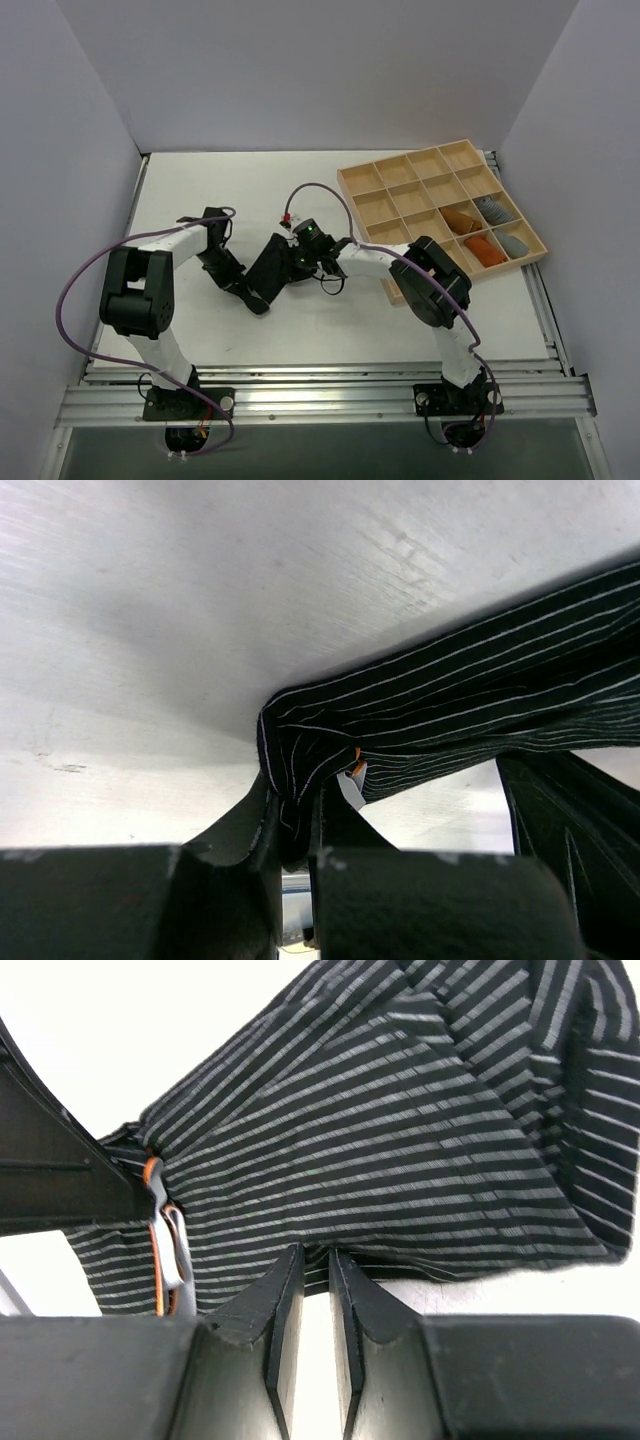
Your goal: Roll the underwear
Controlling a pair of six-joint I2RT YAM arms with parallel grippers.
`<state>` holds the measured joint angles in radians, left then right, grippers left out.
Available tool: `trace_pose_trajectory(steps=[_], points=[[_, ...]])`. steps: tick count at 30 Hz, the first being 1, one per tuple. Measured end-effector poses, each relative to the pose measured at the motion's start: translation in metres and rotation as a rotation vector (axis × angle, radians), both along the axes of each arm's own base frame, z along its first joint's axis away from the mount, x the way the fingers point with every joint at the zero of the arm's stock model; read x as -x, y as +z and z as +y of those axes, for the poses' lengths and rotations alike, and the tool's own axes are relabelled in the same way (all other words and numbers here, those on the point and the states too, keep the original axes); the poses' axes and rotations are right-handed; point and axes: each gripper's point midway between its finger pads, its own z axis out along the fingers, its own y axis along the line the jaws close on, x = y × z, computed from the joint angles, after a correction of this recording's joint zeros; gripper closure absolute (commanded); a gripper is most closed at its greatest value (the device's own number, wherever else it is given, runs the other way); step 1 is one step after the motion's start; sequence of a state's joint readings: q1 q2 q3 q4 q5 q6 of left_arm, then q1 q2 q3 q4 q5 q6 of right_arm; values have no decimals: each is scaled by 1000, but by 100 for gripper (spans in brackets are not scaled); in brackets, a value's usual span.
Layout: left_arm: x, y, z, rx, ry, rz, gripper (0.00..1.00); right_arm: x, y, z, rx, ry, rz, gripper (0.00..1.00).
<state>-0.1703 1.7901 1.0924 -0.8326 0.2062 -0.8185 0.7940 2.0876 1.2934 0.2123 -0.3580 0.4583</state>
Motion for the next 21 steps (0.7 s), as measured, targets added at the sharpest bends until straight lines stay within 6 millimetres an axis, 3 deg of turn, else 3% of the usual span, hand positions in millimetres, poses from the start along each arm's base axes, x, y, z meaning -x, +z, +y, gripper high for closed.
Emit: trace_pose_trajectory(steps=[10, 15, 21], points=[[3, 0, 13, -31, 48, 40, 98, 3, -1, -3, 5, -32, -46, 86], [3, 0, 13, -23, 51, 46, 98, 12, 4, 4, 73, -4, -90, 68], [3, -1, 12, -12, 56, 63, 98, 41, 19, 32, 171, 126, -213, 57]])
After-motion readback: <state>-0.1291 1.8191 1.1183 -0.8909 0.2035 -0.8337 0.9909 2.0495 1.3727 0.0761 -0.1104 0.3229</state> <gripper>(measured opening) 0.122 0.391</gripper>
